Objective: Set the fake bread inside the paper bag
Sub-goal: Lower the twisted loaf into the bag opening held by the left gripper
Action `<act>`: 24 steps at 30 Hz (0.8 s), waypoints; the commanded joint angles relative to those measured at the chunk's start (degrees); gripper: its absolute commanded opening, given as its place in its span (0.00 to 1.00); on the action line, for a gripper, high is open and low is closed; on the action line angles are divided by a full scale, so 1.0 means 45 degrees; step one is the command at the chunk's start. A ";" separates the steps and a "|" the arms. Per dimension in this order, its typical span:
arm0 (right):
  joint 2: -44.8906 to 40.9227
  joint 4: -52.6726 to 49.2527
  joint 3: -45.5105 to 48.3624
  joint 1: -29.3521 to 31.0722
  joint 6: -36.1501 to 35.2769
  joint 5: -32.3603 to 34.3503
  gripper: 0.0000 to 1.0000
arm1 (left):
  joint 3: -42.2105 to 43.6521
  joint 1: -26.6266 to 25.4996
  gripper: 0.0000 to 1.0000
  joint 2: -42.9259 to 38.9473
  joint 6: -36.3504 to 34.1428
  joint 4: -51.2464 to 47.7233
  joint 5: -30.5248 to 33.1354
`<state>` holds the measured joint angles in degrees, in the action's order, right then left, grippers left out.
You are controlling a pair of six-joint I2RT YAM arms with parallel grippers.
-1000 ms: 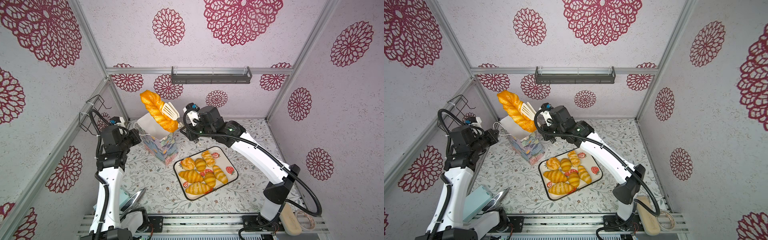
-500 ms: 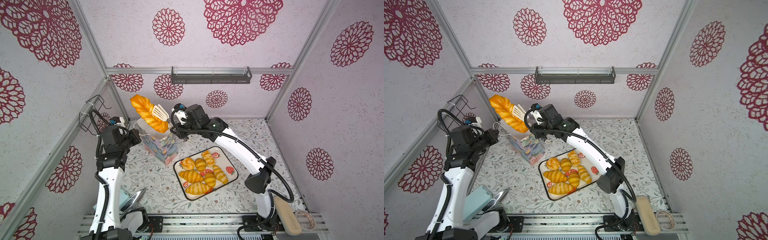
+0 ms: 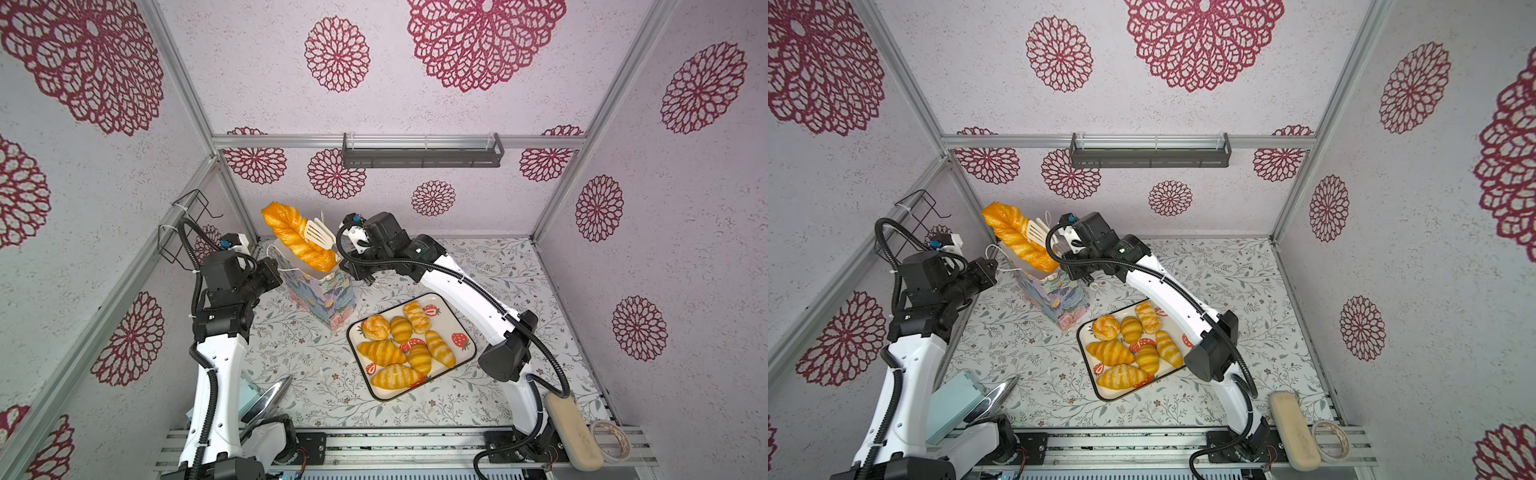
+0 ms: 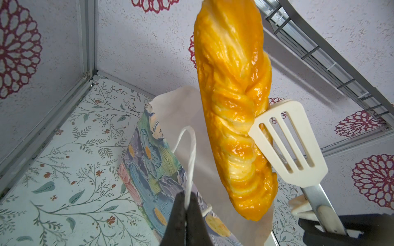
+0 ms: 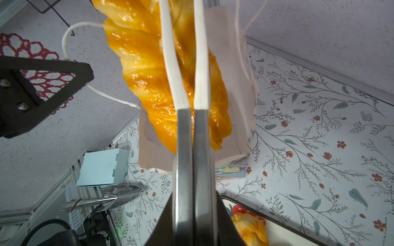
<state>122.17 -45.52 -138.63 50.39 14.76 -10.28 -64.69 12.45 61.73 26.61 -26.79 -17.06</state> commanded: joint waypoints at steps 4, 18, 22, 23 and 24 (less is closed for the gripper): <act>-0.0783 0.0408 0.0085 -0.0072 -0.0477 0.0480 0.24 | 0.0156 0.0142 0.00 -0.0199 0.0057 0.0268 0.0065; -0.2295 0.0806 0.2134 -0.0051 -0.0393 0.0774 0.24 | 0.0134 0.0125 0.00 -0.0035 0.0105 0.0269 -0.0032; -0.2438 0.0760 0.2225 -0.0026 -0.0363 0.0859 0.24 | 0.0117 0.0139 0.00 -0.0014 0.0128 0.0283 -0.0076; -0.2465 0.0726 0.2212 -0.0026 -0.0338 0.0914 0.24 | 0.0117 0.0142 0.00 0.0007 0.0123 0.0287 -0.0096; -0.2506 0.0697 0.2230 -0.0031 -0.0346 0.0985 0.24 | 0.0117 0.0127 0.00 0.0009 0.0122 0.0293 -0.0133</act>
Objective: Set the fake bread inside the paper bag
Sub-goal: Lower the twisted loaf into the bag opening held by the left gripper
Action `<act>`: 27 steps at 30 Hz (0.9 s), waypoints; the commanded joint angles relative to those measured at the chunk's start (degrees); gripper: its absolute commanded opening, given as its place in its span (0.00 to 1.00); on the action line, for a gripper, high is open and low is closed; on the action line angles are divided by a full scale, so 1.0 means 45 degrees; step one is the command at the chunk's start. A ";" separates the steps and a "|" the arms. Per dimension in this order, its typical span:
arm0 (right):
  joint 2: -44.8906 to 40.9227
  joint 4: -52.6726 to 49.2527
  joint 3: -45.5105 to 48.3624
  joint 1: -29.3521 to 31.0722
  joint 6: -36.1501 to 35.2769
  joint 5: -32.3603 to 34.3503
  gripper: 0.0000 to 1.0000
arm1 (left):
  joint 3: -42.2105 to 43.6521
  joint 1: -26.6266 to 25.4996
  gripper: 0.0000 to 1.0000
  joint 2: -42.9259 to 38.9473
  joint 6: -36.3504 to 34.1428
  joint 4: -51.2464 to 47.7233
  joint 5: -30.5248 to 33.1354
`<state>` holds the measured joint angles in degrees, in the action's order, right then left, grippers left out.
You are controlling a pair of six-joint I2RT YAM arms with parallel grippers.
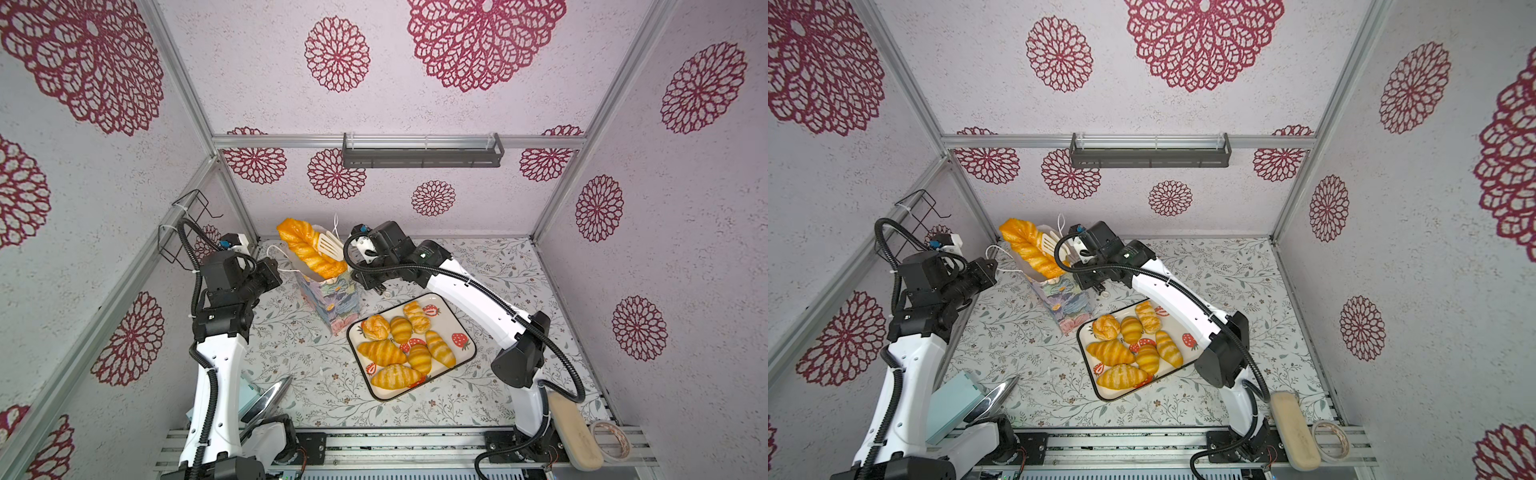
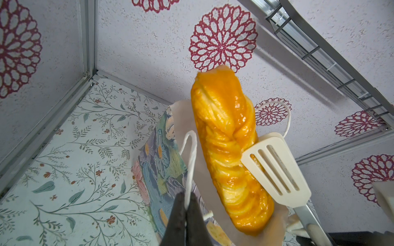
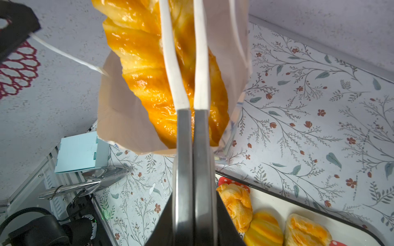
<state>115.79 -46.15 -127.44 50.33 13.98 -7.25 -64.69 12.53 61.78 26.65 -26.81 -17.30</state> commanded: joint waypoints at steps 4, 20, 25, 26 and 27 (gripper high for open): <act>-0.1076 0.0599 -0.0333 -0.0048 -0.0192 0.0556 0.24 | 0.0117 0.0111 0.00 0.0067 0.0134 0.0322 -0.0212; -0.0501 0.0630 -0.0424 -0.0075 -0.0114 0.0577 0.31 | 0.0092 0.0107 0.00 0.0080 0.0118 0.0214 -0.0159; -0.0056 0.0353 -0.0962 -0.0122 -0.0113 0.0500 0.31 | 0.0117 0.0105 0.00 0.0041 0.0066 0.0196 -0.0082; -0.0026 0.0353 -0.1015 -0.0129 -0.0101 0.0468 0.32 | 0.0117 0.0110 0.00 0.0015 0.0058 0.0186 -0.0062; -0.0009 0.0354 -0.1053 -0.0128 -0.0098 0.0456 0.33 | 0.0117 0.0117 0.00 0.0013 0.0071 0.0195 -0.0062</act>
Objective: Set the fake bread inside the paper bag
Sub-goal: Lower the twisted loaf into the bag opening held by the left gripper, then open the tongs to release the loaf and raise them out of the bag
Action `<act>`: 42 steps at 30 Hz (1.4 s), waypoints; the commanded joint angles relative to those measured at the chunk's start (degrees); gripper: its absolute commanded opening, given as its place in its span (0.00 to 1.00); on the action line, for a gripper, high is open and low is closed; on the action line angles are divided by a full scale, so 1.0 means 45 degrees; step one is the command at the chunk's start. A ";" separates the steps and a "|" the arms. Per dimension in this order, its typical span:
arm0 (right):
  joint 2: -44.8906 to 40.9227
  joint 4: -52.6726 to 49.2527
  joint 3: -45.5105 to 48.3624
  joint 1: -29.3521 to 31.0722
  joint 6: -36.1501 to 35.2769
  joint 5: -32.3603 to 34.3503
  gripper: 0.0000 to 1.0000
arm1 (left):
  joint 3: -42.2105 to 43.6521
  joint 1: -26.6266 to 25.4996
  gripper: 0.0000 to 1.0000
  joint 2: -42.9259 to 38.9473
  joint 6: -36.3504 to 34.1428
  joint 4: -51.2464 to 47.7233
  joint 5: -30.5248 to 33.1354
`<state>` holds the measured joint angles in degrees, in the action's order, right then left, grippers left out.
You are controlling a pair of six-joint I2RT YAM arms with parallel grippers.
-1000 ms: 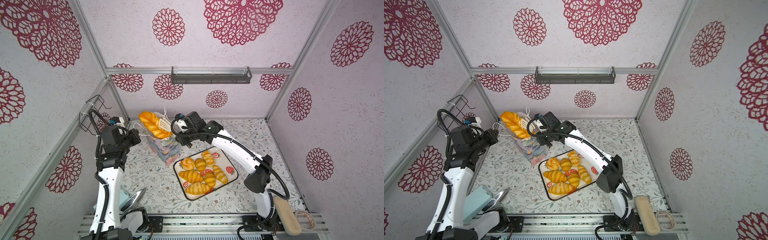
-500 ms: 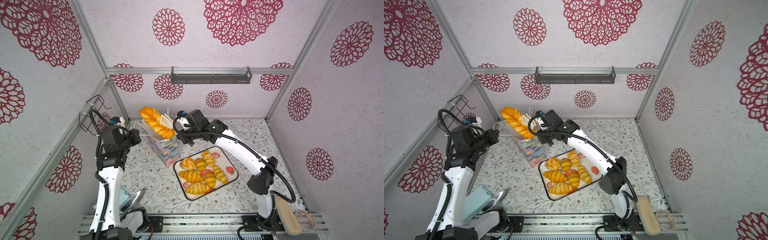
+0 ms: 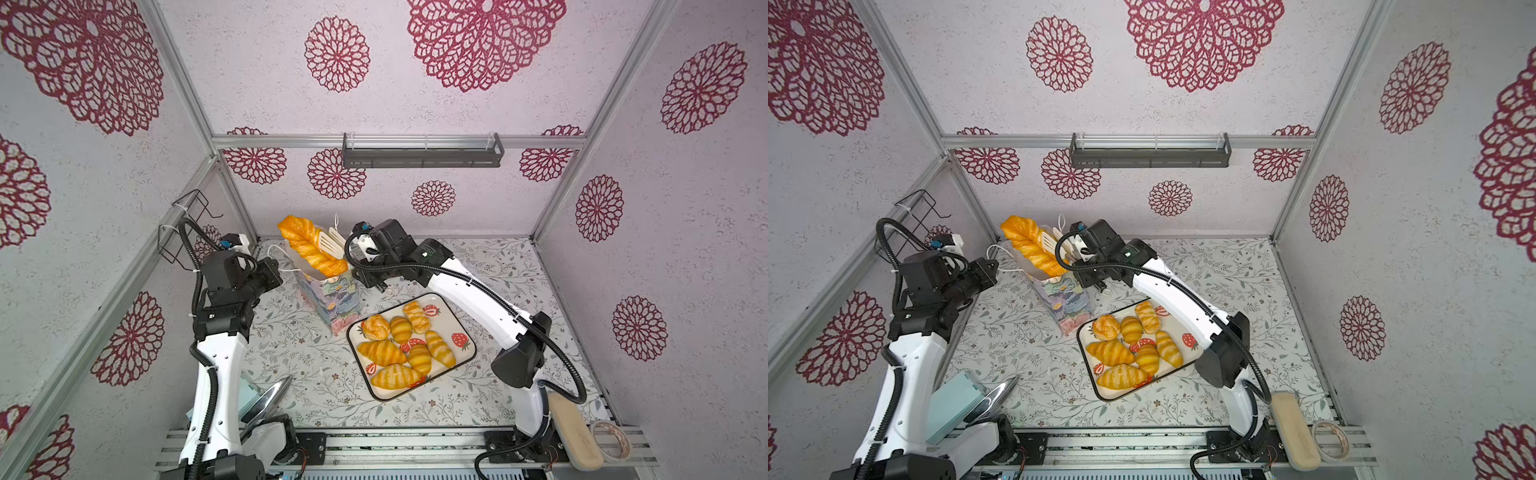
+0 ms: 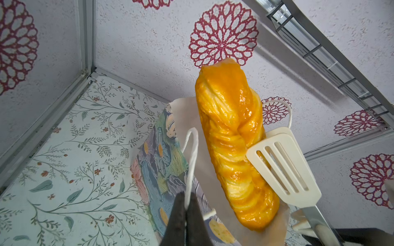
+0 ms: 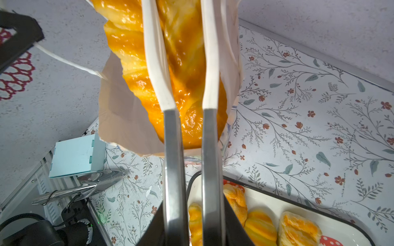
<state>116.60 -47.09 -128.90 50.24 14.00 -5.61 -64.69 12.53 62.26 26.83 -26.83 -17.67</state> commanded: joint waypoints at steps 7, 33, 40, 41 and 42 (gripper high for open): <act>-0.0148 0.0486 -0.1171 -0.0109 -0.0084 0.0016 0.40 | 0.0117 0.0120 0.00 -0.0093 0.0006 0.0181 0.0035; -0.2495 0.0881 0.0736 -0.0032 0.0144 0.0381 0.38 | 0.0097 0.0125 0.00 0.0002 0.0008 0.0170 0.0021; -0.4045 0.1051 0.2110 -0.0051 0.0191 0.1080 0.38 | 0.0097 0.0130 0.00 0.0053 0.0039 0.0220 -0.0243; -0.4256 0.1092 0.2341 -0.0061 0.0212 0.1173 0.38 | 0.0097 0.0115 0.00 0.0044 0.0043 0.0231 -0.0250; -0.4441 0.1124 0.2545 -0.0064 0.0211 0.1272 0.38 | 0.0097 0.0105 0.00 0.0048 0.0038 0.0244 -0.0281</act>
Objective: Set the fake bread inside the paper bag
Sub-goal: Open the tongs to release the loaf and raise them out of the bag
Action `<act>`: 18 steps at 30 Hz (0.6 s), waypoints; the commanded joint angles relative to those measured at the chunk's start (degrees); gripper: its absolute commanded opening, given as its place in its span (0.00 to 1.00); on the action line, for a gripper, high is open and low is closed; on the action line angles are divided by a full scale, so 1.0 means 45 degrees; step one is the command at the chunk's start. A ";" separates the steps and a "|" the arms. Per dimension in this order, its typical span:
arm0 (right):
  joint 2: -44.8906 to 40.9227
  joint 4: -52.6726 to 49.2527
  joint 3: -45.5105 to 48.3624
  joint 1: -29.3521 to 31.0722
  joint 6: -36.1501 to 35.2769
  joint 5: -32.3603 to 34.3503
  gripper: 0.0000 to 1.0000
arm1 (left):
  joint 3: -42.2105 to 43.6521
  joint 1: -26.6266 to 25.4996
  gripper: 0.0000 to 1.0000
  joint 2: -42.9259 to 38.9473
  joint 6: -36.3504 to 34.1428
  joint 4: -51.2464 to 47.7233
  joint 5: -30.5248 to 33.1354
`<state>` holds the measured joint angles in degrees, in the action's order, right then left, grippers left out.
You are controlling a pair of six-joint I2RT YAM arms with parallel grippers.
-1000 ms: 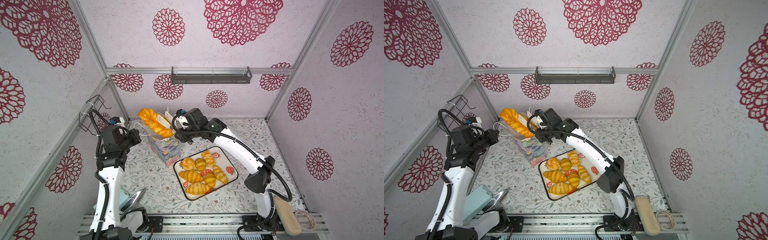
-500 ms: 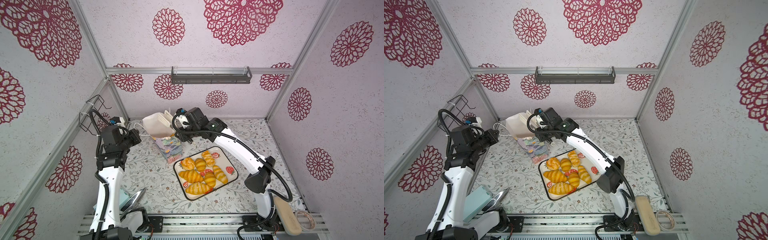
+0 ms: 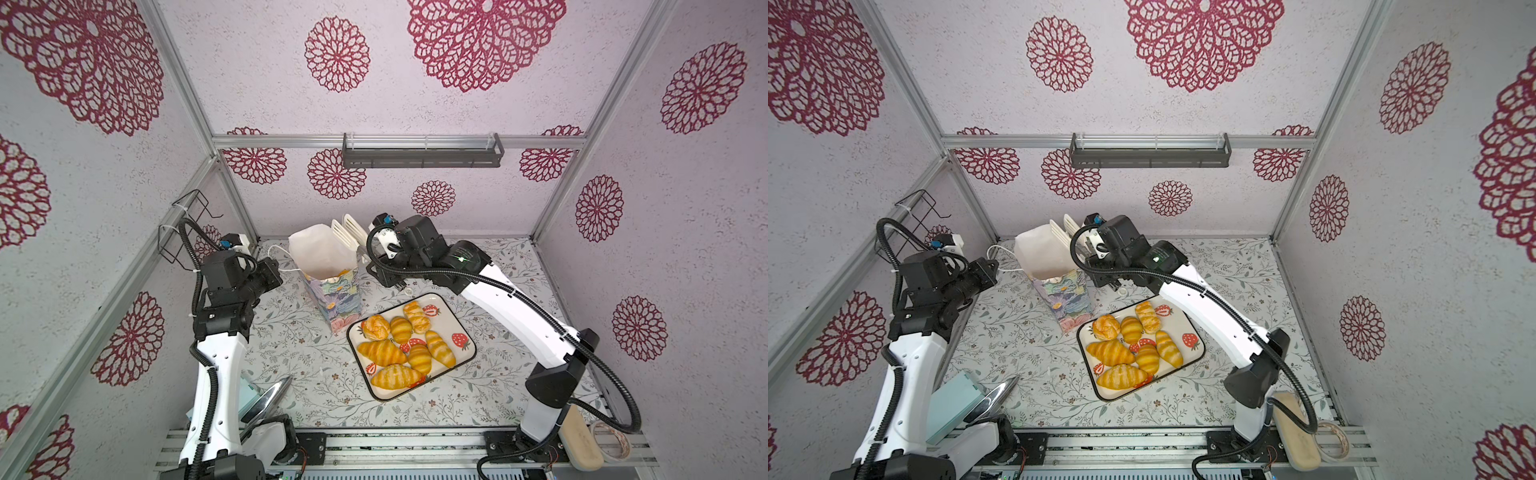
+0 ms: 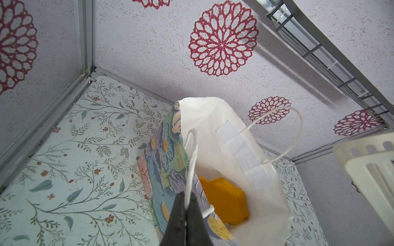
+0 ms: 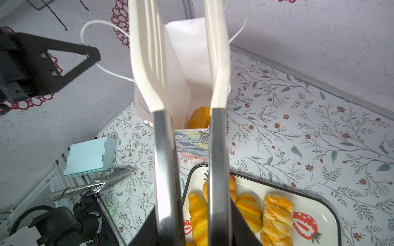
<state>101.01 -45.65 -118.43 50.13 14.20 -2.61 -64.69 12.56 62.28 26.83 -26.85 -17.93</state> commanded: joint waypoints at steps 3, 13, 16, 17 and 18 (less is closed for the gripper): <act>-0.1390 0.0675 0.0627 -0.0065 0.0192 0.1055 0.38 | 0.0098 0.0100 0.00 0.0041 0.0053 0.0280 -0.0273; -0.3528 0.0529 0.3883 -0.0842 0.0775 0.1766 0.39 | 0.0117 0.0092 0.00 -0.0042 0.0058 0.0322 -0.0337; -0.4144 0.0428 0.4774 -0.1123 0.0955 0.1810 0.39 | 0.0117 0.0061 0.00 -0.0032 0.0073 0.0337 -0.0371; -0.4331 0.0384 0.5086 -0.1224 0.1021 0.1806 0.39 | 0.0116 0.0026 0.00 -0.0021 0.0074 0.0338 -0.0394; -0.4486 0.0354 0.5359 -0.1335 0.1073 0.1799 0.39 | 0.0117 0.0012 0.00 -0.0027 0.0090 0.0350 -0.0412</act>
<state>85.36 -45.15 -95.46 45.15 17.17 3.86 -64.69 12.53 62.28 26.85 -26.83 -18.96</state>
